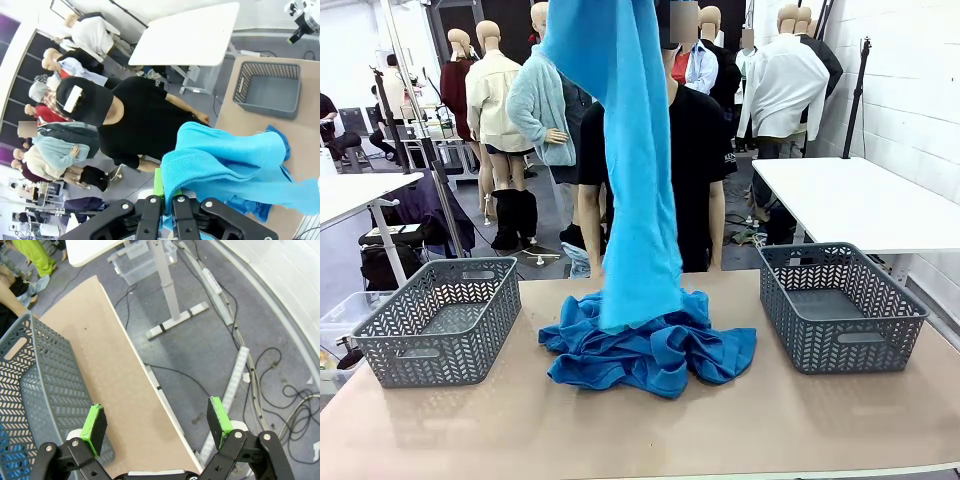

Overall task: Sort the tops and bottoms.
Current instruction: Sort the clothes according to human instructions.

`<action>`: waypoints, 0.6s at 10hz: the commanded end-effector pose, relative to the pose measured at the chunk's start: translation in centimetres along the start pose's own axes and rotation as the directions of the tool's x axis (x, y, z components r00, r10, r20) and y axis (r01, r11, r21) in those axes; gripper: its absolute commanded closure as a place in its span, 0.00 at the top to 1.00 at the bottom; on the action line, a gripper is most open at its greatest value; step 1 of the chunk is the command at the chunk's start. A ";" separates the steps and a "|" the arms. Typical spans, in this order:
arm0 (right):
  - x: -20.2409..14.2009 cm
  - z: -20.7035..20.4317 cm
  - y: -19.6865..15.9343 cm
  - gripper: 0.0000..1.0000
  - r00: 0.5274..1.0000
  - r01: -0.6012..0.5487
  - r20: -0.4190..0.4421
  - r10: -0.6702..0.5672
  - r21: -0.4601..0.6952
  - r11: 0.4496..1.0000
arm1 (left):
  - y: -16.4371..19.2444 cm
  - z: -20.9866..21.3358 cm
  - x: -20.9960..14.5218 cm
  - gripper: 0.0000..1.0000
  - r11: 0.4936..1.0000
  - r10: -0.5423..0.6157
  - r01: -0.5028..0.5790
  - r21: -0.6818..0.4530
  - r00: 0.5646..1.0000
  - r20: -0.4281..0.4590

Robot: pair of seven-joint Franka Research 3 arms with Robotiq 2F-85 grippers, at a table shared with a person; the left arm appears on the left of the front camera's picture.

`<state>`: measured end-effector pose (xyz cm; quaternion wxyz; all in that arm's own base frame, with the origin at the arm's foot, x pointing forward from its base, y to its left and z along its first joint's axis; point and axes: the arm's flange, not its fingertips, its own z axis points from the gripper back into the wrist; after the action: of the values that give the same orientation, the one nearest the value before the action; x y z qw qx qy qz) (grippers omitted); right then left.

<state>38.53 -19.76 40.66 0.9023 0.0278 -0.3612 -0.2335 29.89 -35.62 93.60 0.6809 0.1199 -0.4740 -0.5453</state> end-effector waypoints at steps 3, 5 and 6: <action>0.0 0.2 0.2 1.00 1.000 0.002 -0.005 -0.002 -0.003 1.000 | 0.0 -0.5 -0.2 0.00 1.000 -0.003 0.003 -0.009 1.000 -0.002; 0.0 0.2 0.2 1.00 1.000 0.002 -0.005 -0.002 -0.003 1.000 | 0.0 -0.5 -0.2 0.00 1.000 -0.003 0.003 -0.009 1.000 -0.002; 0.0 0.2 0.2 1.00 1.000 0.002 -0.005 -0.002 -0.003 1.000 | 0.0 -0.5 -0.2 0.00 1.000 -0.003 0.003 -0.009 1.000 -0.002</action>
<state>38.52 -19.76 40.66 0.9023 0.0278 -0.3612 -0.2335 30.52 -35.95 92.87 0.6838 0.1197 -0.4665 -0.5482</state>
